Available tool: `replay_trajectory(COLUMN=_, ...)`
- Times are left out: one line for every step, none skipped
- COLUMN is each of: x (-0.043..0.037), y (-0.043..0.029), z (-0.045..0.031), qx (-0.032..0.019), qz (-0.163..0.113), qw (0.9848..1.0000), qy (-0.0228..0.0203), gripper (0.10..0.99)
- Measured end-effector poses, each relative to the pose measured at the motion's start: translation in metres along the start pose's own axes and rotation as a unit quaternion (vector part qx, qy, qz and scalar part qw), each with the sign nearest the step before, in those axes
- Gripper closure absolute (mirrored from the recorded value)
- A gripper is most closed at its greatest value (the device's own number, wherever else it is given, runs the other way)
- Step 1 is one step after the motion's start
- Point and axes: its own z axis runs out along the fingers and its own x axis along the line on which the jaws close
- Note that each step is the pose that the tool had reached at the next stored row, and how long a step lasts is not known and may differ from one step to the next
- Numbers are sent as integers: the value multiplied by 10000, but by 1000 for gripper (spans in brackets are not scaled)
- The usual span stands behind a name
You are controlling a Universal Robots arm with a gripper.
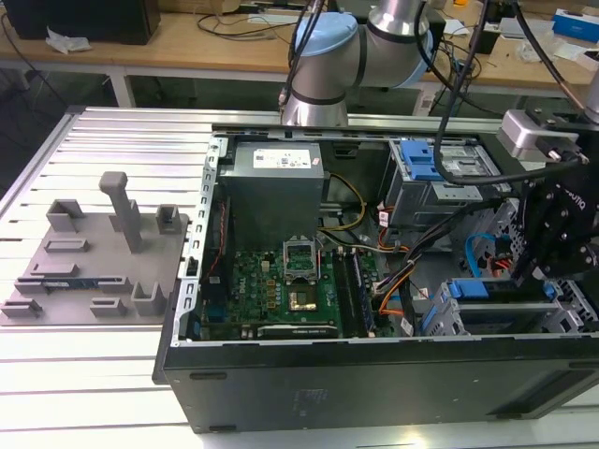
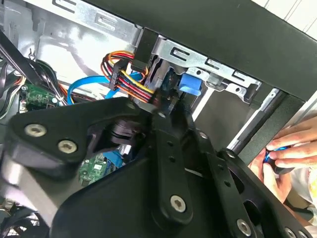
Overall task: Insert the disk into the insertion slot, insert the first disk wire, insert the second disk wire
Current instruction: 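Insert the first disk wire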
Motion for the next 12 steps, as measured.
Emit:
replay_trajectory(x=6, y=-1, z=-47, qx=0, qz=-1, qw=10000, qy=0, gripper=784)
replay_trajectory(x=13, y=0, z=-122, qx=1, qz=-1, qw=10000, qy=1, gripper=784)
replay_trajectory(x=16, y=0, z=-164, qx=1, qz=-1, qw=10000, qy=1, gripper=784)
replay_trajectory(x=18, y=1, z=-211, qx=1, qz=0, qw=10000, qy=2, gripper=784)
replay_trajectory(x=23, y=1, z=-281, qx=1, qz=-1, qw=10000, qy=4, gripper=784)
replay_trajectory(x=31, y=1, z=-369, qx=1, qz=-1, qw=10000, qy=4, gripper=784)
replay_trajectory(x=38, y=2, z=-432, qx=1, qz=0, qw=10000, qy=5, gripper=784)
replay_trajectory(x=38, y=1, z=-432, qx=1, qz=0, qw=10000, qy=3, gripper=784)
replay_trajectory(x=38, y=2, z=-432, qx=1, qz=0, qw=10000, qy=3, gripper=784)
replay_trajectory(x=38, y=1, z=-434, qx=1, qz=0, qw=10000, qy=4, gripper=784)
replay_trajectory(x=38, y=1, z=-434, qx=1, qz=0, qw=10000, qy=4, gripper=784)
replay_trajectory(x=38, y=2, z=-438, qx=1, qz=0, qw=10000, qy=4, gripper=784)
